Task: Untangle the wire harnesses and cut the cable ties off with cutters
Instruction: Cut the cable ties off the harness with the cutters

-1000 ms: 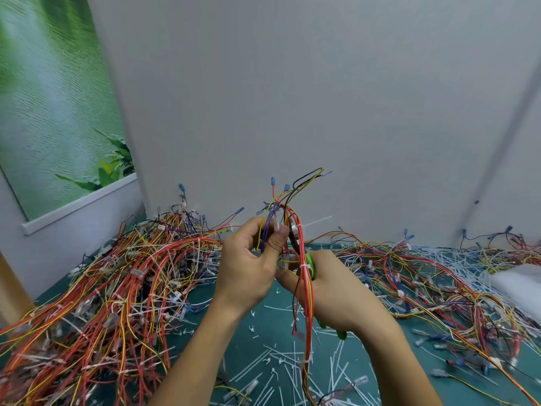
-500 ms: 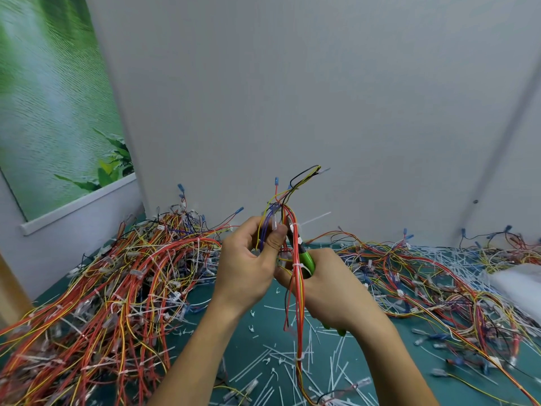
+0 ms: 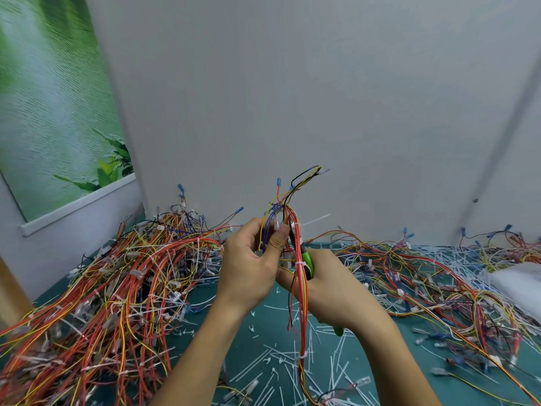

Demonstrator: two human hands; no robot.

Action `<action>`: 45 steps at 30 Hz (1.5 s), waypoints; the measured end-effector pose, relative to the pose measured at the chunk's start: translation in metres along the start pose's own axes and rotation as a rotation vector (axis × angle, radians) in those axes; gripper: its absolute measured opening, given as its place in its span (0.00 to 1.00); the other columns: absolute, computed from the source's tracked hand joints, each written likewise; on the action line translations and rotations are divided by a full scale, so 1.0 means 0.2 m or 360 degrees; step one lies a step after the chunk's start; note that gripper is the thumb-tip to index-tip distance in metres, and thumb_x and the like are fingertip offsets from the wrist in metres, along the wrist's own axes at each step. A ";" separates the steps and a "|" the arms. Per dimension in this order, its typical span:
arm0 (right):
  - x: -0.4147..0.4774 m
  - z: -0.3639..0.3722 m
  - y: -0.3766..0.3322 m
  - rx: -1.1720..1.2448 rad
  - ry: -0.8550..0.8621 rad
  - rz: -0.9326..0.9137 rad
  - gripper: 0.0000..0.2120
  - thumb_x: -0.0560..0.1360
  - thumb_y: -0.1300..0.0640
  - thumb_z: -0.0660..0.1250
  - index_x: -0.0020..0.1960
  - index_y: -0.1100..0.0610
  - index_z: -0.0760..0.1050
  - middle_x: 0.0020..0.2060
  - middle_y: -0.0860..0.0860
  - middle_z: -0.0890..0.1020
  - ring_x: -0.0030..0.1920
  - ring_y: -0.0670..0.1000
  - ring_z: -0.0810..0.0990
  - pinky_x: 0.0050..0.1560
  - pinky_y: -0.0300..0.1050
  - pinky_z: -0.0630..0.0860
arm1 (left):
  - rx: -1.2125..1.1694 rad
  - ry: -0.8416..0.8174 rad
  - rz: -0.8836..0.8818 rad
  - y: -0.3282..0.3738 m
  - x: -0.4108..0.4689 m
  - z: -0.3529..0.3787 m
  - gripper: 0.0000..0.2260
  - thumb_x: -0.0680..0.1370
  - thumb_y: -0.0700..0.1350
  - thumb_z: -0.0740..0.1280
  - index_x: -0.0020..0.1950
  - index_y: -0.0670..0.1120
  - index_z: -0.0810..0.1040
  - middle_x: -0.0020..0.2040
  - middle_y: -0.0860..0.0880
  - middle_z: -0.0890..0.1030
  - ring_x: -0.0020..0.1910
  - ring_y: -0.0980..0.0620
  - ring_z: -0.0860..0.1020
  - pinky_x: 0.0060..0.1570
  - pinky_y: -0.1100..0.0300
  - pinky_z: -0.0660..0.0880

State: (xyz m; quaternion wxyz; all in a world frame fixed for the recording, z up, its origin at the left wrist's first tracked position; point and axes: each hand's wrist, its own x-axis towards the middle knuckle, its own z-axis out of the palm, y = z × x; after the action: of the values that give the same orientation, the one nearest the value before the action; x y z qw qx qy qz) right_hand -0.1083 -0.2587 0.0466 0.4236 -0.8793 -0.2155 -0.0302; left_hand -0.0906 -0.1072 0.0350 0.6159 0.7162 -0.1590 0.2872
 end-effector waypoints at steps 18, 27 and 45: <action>-0.01 0.01 -0.04 -0.0047 0.0132 0.0151 0.25 0.74 0.34 0.67 0.34 0.54 0.68 0.24 0.50 0.71 0.24 0.51 0.69 0.24 0.51 0.74 | -0.0011 0.0028 0.0008 0.00 0.00 0.00 0.08 0.80 0.53 0.69 0.47 0.50 0.81 0.40 0.50 0.84 0.40 0.47 0.82 0.43 0.49 0.79; -0.01 -0.01 -0.02 0.0089 -0.0038 0.0106 0.22 0.73 0.37 0.67 0.32 0.52 0.68 0.22 0.49 0.74 0.20 0.46 0.74 0.23 0.41 0.71 | 0.0145 0.0010 0.0179 -0.01 0.00 -0.01 0.07 0.81 0.55 0.68 0.50 0.53 0.80 0.40 0.51 0.82 0.39 0.47 0.80 0.41 0.49 0.78; 0.00 0.00 0.01 -0.0017 0.0110 0.0064 0.25 0.75 0.36 0.67 0.31 0.52 0.66 0.22 0.48 0.69 0.23 0.49 0.68 0.24 0.44 0.70 | 0.0153 0.0025 0.0165 0.00 0.00 -0.01 0.08 0.81 0.54 0.69 0.48 0.50 0.80 0.39 0.50 0.82 0.39 0.49 0.80 0.39 0.57 0.78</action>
State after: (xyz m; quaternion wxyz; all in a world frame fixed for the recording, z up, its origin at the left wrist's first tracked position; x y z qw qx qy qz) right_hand -0.1075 -0.2597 0.0448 0.4266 -0.8842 -0.1828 -0.0531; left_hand -0.0911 -0.1052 0.0350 0.5663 0.7335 -0.1770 0.3316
